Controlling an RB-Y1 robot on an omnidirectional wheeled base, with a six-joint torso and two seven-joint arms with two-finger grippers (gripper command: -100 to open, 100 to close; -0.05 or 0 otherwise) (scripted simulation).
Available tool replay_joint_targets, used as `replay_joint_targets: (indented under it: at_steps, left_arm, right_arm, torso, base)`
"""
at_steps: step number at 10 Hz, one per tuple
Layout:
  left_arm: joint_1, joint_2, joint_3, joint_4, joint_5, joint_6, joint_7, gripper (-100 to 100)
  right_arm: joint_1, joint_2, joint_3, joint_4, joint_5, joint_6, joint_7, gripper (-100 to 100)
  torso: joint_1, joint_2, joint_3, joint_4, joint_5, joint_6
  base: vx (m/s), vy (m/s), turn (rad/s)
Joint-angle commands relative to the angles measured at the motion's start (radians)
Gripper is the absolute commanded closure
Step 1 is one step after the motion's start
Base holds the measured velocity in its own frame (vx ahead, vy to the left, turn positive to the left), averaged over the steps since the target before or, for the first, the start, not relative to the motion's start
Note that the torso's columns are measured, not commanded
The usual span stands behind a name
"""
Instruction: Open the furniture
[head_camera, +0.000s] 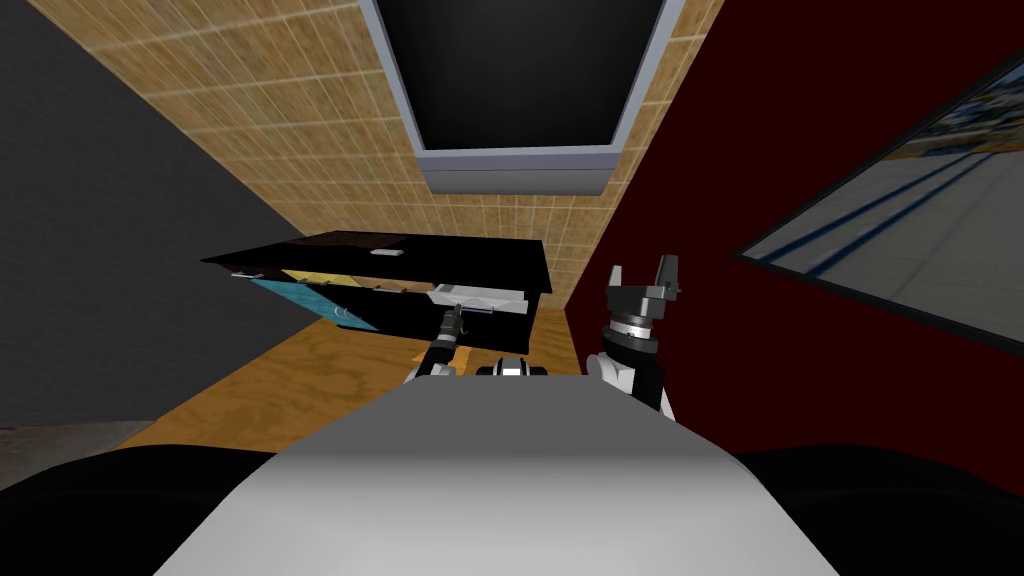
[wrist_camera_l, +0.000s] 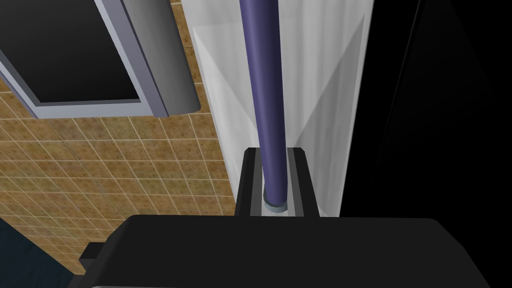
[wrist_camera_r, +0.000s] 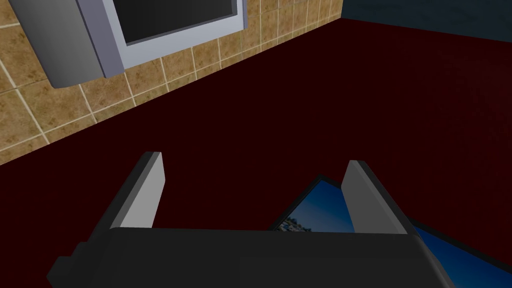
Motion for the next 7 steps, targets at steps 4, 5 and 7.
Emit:
replay_joint_targets:
  at_steps: [4,5,7]
  left_arm:
    - [0.010,0.002,0.000,-0.012,0.001,-0.010,0.000,100]
    - [0.010,0.002,0.000,-0.012,0.001,-0.010,0.000,100]
    - [0.010,0.002,0.000,-0.012,0.001,-0.010,0.000,100]
  right_arm:
    - [0.000,0.000,0.000,0.000,0.000,0.000,0.000,0]
    - [0.000,0.000,0.000,0.000,0.000,0.000,0.000,0]
    - [0.000,0.000,0.000,0.000,0.000,0.000,0.000,0]
  torso:
    - [-0.001,0.001,0.001,0.000,0.000,0.001]
    - [-0.001,0.001,0.000,0.000,0.000,0.001]
    - [0.000,0.000,0.000,0.000,0.000,0.000]
  base:
    - [-0.003,-0.004,-0.010]
    - [0.003,0.004,0.012]
    - [0.001,0.002,0.006]
